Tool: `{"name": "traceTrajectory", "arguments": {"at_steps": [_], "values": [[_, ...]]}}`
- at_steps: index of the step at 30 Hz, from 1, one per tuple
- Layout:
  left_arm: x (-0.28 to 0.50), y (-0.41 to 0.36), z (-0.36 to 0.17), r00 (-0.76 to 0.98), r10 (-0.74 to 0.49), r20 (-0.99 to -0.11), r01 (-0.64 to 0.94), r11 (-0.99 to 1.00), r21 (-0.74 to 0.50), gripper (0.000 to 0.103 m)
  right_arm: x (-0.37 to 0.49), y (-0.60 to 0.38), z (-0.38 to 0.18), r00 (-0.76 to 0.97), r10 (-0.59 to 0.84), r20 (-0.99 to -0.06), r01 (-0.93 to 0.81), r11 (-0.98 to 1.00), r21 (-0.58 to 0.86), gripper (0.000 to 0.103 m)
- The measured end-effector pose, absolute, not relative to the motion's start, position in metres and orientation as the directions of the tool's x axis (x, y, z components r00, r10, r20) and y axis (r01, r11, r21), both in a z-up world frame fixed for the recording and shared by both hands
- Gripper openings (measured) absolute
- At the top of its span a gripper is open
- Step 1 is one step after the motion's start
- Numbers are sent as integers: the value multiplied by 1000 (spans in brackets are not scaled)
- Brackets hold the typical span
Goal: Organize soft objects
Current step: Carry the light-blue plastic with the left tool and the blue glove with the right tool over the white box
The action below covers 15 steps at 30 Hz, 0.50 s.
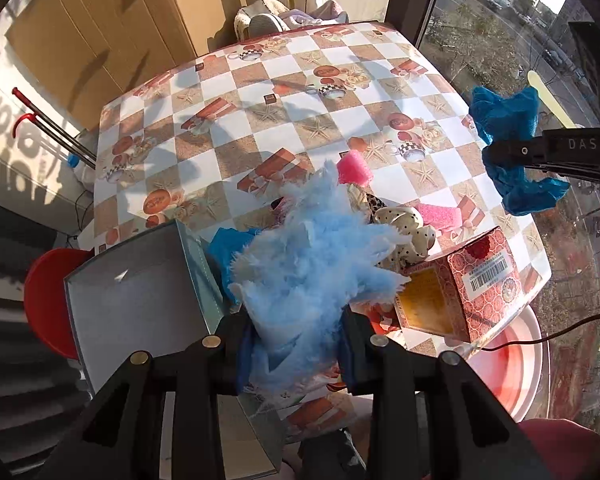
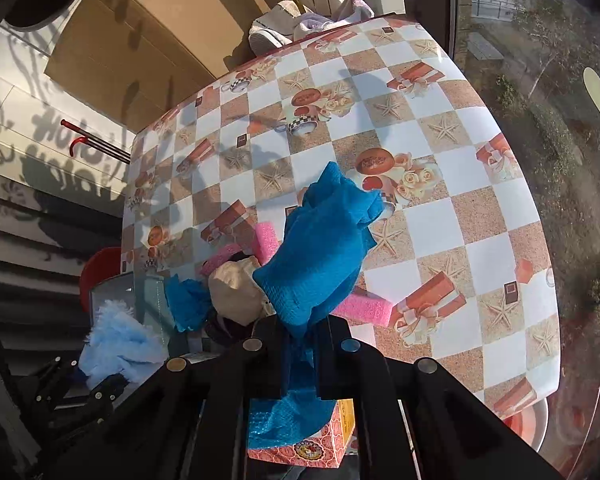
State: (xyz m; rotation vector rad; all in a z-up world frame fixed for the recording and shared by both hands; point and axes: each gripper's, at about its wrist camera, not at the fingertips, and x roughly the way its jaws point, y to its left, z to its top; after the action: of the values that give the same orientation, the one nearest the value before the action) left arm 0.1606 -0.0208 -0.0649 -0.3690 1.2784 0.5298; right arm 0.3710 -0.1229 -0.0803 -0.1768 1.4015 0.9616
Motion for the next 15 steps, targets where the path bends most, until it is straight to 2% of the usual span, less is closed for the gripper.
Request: {"name": "traceTrajectory", "arguments": {"at_steps": [6,15], "values": [[113,-11,-54,234,199,-952,-575,818,29,37,297,-109,-50,-140,490,-861,-687,578,440,9],[22,11,-54,194,248,-949,-654,753,63,37,191,-63,-47,-230,445,-866,-793,431,432,9]]}}
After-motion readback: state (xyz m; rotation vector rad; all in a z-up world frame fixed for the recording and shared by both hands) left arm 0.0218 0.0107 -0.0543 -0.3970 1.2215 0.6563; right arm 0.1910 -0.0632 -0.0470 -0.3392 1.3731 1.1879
